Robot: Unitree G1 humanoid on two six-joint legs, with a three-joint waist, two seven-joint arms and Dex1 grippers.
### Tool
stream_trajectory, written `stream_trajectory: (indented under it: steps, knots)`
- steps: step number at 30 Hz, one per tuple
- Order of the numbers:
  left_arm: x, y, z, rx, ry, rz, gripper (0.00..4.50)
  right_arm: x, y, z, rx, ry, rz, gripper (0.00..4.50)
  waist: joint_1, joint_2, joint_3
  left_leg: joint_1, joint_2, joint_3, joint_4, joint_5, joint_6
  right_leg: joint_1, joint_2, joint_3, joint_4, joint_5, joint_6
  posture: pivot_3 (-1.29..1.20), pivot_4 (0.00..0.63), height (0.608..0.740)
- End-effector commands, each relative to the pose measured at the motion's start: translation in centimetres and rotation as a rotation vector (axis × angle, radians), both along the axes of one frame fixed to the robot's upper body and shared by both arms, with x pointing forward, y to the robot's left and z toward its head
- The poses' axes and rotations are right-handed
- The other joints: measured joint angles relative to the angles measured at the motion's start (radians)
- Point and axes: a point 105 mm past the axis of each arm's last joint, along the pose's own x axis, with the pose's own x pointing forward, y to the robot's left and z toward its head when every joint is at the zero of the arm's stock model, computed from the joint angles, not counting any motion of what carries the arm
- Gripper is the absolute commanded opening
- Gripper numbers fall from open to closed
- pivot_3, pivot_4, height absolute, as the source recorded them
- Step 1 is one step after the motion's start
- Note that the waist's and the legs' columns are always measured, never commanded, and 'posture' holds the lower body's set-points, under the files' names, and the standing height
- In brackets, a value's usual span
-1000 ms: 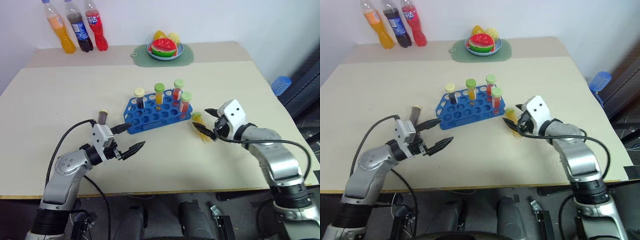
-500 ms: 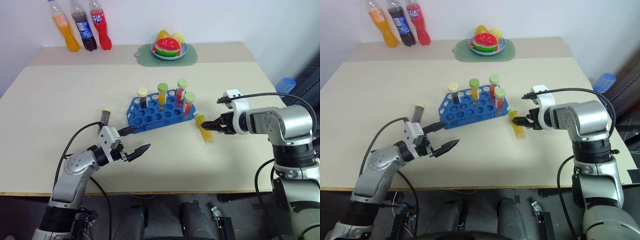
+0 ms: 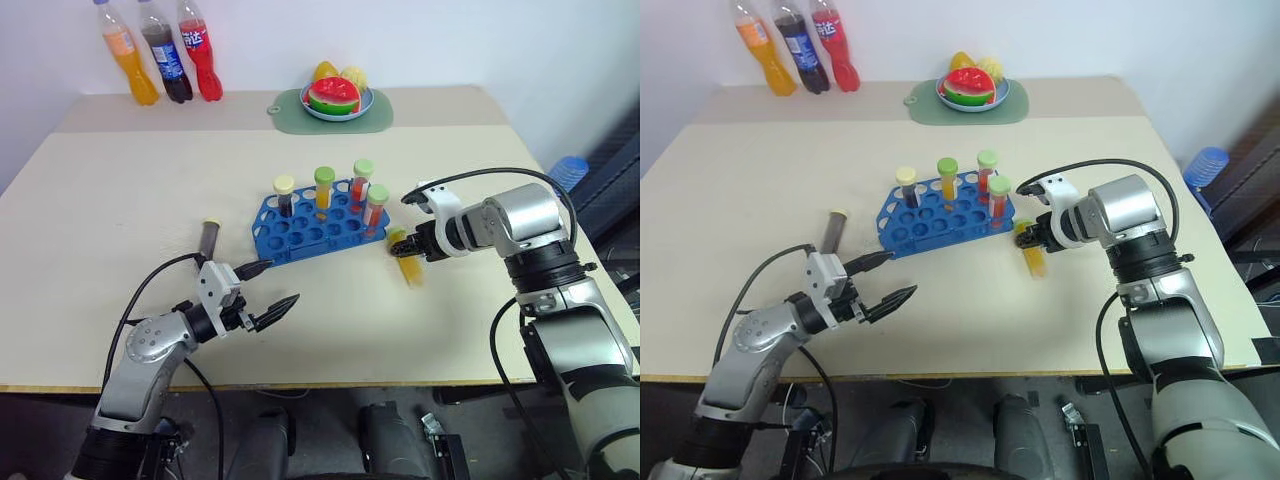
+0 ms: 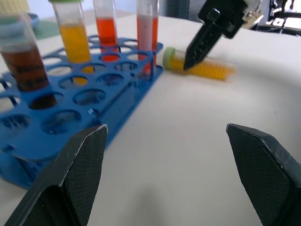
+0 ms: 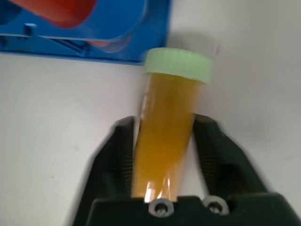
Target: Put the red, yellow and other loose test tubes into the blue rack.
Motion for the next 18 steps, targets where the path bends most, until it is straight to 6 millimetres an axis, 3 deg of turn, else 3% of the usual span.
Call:
stream_trajectory:
  steps: [1, 7, 9, 13, 16, 18]
  knots:
    - [-0.1, 0.4, 1.2, 0.005, -0.047, 0.011, 4.22, -0.1, -0.4, -0.9, -0.086, -0.05, 0.072, 0.81, 0.001, 0.0, 0.0, 0.0, 0.0, 0.0, 0.0, 0.0, 0.0, 0.0, 0.0, 0.0, 0.0, 0.0, 0.0, 0.0, 0.15, 0.74]
    - [-0.1, 0.5, 1.3, 0.01, -0.047, 0.012, 4.22, -0.4, -2.7, -1.0, -0.298, -0.382, 0.362, 0.81, 0.014, -0.006, -0.004, 0.0, -0.001, 0.0, 0.001, 0.0, 0.0, 0.003, 0.0, 0.0, -0.001, 0.0, 0.0, 0.0, 0.15, 0.74]
    - [-0.1, 0.5, 1.2, 0.011, -0.045, 0.01, 4.22, -1.7, -3.9, -1.4, -0.361, -0.487, 0.527, 0.81, 0.02, -0.006, -0.004, 0.001, -0.001, -0.001, 0.003, 0.0, 0.0, 0.007, -0.002, -0.002, -0.003, 0.0, 0.0, 0.0, 0.15, 0.74]
    - [0.1, 0.6, 1.3, 0.017, -0.042, 0.001, 4.22, -5.2, -4.1, -2.0, -0.258, -0.5, 0.687, 0.81, 0.033, -0.006, -0.004, 0.001, -0.003, -0.002, 0.005, -0.001, 0.001, 0.01, -0.004, -0.003, -0.006, 0.0, 0.001, 0.0, 0.15, 0.74]
    - [0.5, 0.6, 1.5, 0.024, -0.042, -0.013, 4.22, -6.7, -1.4, -0.5, -0.068, -0.64, 0.743, 0.81, 0.036, -0.007, -0.004, 0.001, -0.002, -0.003, 0.004, -0.002, 0.003, 0.01, -0.003, -0.004, -0.007, 0.0, 0.001, 0.0, 0.15, 0.74]
    - [0.8, 0.6, 1.6, 0.027, -0.046, -0.021, 4.22, -6.6, 1.4, 2.1, 0.135, -0.811, 0.714, 0.81, 0.026, -0.007, -0.004, 0.001, -0.001, -0.002, 0.002, -0.002, 0.002, 0.009, -0.003, -0.004, -0.008, 0.0, 0.001, 0.0, 0.15, 0.74]
